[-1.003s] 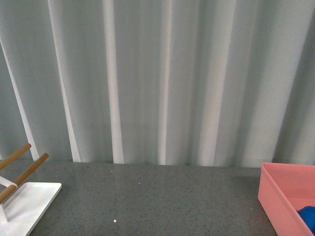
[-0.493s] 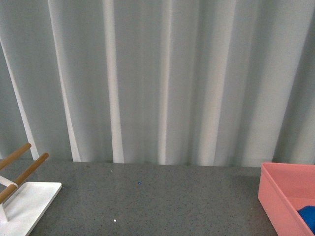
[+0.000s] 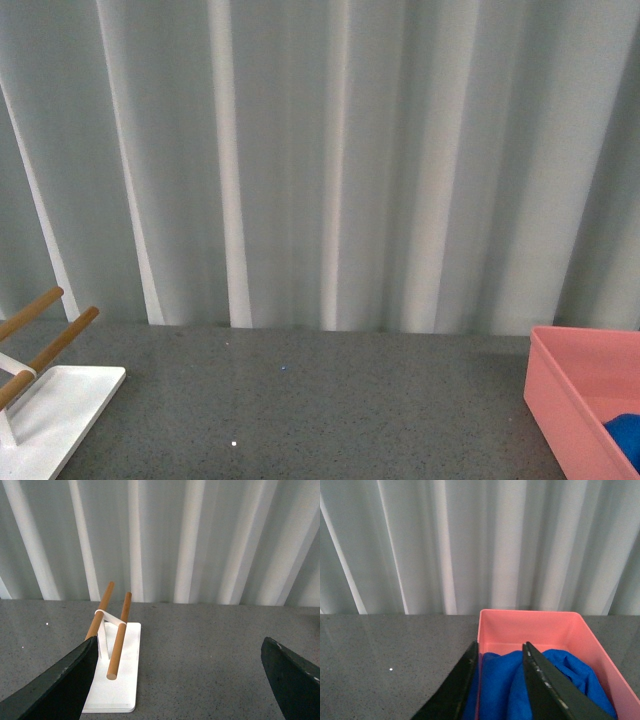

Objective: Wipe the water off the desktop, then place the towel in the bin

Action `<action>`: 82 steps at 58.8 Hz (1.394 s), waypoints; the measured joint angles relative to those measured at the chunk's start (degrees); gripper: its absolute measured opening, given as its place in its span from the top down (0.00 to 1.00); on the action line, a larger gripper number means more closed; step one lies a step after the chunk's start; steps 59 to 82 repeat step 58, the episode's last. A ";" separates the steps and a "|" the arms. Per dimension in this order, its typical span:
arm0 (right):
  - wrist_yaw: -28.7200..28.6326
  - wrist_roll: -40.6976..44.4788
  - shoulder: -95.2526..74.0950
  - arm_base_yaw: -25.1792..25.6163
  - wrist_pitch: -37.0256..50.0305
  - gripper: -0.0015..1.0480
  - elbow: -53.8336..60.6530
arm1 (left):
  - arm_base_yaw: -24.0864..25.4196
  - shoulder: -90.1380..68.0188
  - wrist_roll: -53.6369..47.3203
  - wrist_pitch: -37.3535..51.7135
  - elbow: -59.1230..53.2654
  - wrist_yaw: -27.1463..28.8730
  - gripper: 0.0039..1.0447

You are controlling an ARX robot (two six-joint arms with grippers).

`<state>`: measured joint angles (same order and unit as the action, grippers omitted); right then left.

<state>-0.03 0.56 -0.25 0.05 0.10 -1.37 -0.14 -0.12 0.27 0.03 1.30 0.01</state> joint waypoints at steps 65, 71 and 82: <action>-0.02 -0.22 0.00 0.00 0.00 0.07 0.00 | 0.00 0.00 0.00 0.00 0.00 0.02 0.06; -0.02 -0.22 0.00 0.00 0.00 0.07 0.00 | 0.00 0.00 0.00 0.00 0.00 0.02 0.06; -0.02 -0.22 0.00 0.00 0.00 0.07 0.00 | 0.00 0.00 0.00 0.00 0.00 0.02 0.06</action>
